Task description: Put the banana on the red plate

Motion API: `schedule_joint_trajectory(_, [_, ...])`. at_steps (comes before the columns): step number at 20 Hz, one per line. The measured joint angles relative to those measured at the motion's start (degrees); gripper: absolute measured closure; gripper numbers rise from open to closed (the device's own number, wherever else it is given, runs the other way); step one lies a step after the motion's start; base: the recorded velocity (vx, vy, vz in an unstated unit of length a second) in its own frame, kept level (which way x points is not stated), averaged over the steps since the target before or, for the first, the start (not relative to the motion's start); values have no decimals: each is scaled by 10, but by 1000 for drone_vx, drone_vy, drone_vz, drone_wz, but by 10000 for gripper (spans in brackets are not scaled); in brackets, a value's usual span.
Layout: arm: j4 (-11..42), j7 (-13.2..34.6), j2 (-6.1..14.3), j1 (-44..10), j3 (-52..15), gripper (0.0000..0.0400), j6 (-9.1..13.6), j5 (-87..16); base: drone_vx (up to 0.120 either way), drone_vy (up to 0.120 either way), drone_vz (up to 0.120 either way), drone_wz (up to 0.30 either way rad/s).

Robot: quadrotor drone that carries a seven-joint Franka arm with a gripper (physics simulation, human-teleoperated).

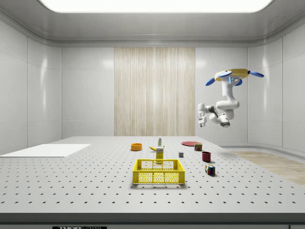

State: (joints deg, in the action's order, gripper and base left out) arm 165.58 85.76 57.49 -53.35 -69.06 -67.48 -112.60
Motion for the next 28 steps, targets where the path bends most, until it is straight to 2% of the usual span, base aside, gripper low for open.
schedule_joint_trajectory(3, [3,17,13,-26,-13,0,6,-8,120,0,-120,0])
schedule_joint_trajectory(6, [3,29,25,-42,-21,0,7,-10,120,-107,-120,0])
schedule_joint_trajectory(14, [3,47,53,-66,-36,0,-6,-3,120,-115,-110,0])
schedule_joint_trajectory(19, [2,54,68,-74,-42,0,-18,4,120,0,0,0])
schedule_joint_trajectory(28, [0,63,95,-84,-52,0,-41,18,120,0,-93,0])
